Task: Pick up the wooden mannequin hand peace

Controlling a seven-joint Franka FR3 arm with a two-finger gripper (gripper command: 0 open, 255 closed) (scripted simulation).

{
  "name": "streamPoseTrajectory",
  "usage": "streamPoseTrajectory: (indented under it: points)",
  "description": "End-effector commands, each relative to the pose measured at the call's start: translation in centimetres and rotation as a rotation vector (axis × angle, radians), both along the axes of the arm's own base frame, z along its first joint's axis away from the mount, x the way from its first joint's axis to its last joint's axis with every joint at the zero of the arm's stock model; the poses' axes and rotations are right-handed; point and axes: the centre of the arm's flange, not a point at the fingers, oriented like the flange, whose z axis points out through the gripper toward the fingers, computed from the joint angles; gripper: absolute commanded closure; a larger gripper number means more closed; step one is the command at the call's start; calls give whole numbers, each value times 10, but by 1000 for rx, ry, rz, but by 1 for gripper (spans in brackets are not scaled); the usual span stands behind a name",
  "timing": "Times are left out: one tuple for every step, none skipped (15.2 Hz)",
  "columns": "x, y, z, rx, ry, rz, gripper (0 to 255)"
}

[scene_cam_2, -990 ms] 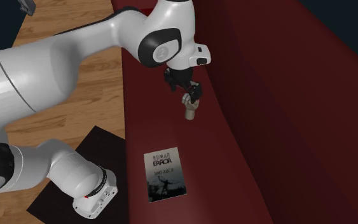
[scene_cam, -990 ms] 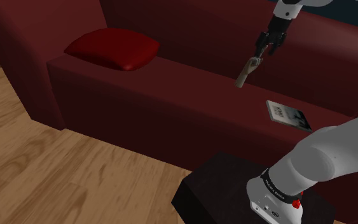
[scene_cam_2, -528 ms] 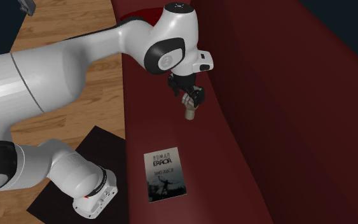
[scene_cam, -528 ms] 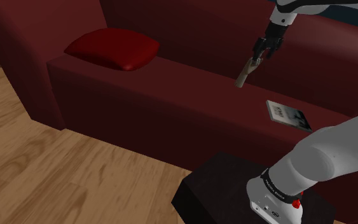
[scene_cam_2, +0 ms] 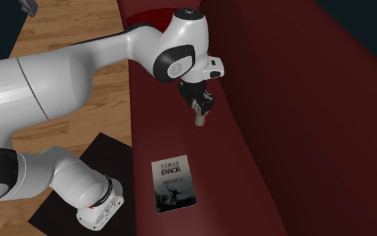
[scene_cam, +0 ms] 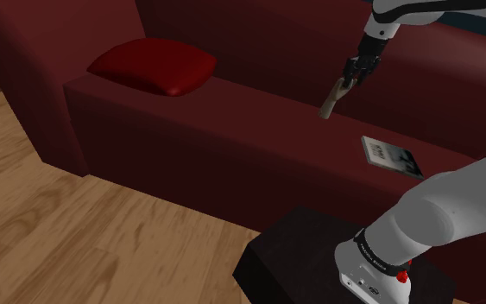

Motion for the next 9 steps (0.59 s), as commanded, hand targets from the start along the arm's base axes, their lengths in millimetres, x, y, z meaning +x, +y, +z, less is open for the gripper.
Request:
streamPoseTrajectory:
  points:
    - [0, 0, -1, 1, 2, 0, 255]
    - [0, 0, -1, 1, 2, 0, 255]
    - [0, 0, -1, 1, 2, 0, 255]
    - [0, 0, -1, 1, 2, 0, 255]
    - [-1, 0, -2, 1, 3, 0, 255]
    - [-1, 0, 4, 1, 2, 0, 255]
    - [-1, 0, 9, 1, 2, 0, 255]
    - [-1, 0, 14, 1, 3, 0, 255]
    - [-1, 0, 19, 1, 3, 0, 255]
